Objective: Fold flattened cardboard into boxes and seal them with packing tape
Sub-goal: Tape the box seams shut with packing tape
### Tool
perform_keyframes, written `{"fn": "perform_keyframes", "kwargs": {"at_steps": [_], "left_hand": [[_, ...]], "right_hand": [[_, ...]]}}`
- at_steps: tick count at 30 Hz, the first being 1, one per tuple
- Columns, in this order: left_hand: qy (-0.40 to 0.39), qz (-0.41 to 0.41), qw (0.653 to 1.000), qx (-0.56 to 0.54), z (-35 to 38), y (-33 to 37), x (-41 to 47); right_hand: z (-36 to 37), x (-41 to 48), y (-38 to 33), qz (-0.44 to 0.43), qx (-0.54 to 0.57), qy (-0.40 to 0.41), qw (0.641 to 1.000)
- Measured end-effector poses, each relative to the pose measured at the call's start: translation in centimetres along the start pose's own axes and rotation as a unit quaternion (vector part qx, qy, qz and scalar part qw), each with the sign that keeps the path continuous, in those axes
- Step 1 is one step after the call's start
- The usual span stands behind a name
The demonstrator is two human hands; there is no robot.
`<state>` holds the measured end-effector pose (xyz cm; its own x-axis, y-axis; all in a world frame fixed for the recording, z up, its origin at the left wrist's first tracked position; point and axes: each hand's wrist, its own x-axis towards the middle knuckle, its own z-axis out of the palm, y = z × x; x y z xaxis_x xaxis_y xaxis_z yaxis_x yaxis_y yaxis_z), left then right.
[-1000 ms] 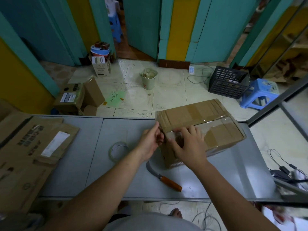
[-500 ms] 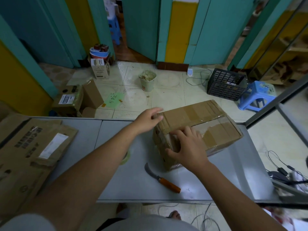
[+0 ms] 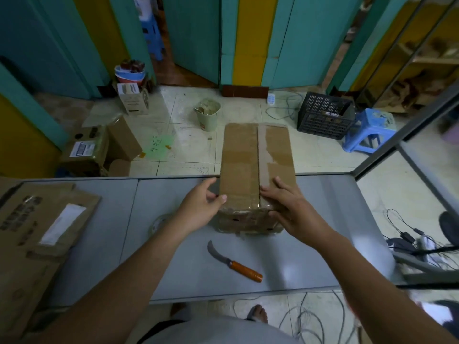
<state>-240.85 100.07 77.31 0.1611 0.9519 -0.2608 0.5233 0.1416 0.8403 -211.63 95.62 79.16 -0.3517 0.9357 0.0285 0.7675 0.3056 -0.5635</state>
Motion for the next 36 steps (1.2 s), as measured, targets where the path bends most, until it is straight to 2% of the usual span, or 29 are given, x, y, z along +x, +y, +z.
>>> {"fn": "perform_keyframes", "kwargs": {"at_steps": [7, 10, 13, 17, 21, 23, 25, 28, 30, 33, 36], "left_hand": [[0.043, 0.019, 0.999, -0.016, -1.0, -1.4, -2.5], [0.023, -0.012, 1.000, -0.002, -2.3, -1.8, -2.9], [0.026, -0.033, 0.998, -0.039, -2.8, -1.7, -3.0], [0.036, -0.022, 0.999, -0.017, -2.6, -1.8, -3.1], [0.042, -0.102, 0.980, -0.165, -2.7, -3.7, -3.5], [0.075, -0.103, 0.990, -0.060, -3.0, -6.2, -4.2], [0.051, -0.091, 0.990, 0.090, -3.4, -9.4, -4.9], [-0.044, -0.115, 0.957, 0.262, -3.4, -12.6, -5.4], [-0.035, -0.108, 0.928, 0.355, -3.0, -14.0, -5.3], [-0.007, -0.082, 0.917, 0.389, -2.8, -15.0, -5.2], [0.057, -0.020, 0.948, 0.312, -3.7, -14.2, -6.4]], "right_hand": [[1.4, 0.6, -0.1, -0.038, 0.059, 0.009, 0.998], [2.0, 1.4, -0.8, -0.052, 0.047, 0.004, 0.998], [2.3, 1.8, -1.2, -0.046, 0.037, 0.003, 0.998], [2.3, 1.4, -1.1, -0.033, 0.005, 0.004, 0.999], [2.7, 1.0, -1.5, -0.023, -0.018, 0.033, 0.999], [3.0, 0.9, -1.9, -0.015, -0.018, 0.053, 0.998], [3.4, 0.8, -2.4, -0.013, -0.013, 0.065, 0.998], [3.7, 0.7, -2.8, -0.016, -0.002, 0.072, 0.997], [3.8, 0.6, -3.0, -0.015, 0.014, 0.081, 0.997], [3.5, 0.5, -3.5, -0.014, 0.032, 0.093, 0.995], [3.1, 0.6, -4.3, -0.021, 0.046, 0.099, 0.994]]}}
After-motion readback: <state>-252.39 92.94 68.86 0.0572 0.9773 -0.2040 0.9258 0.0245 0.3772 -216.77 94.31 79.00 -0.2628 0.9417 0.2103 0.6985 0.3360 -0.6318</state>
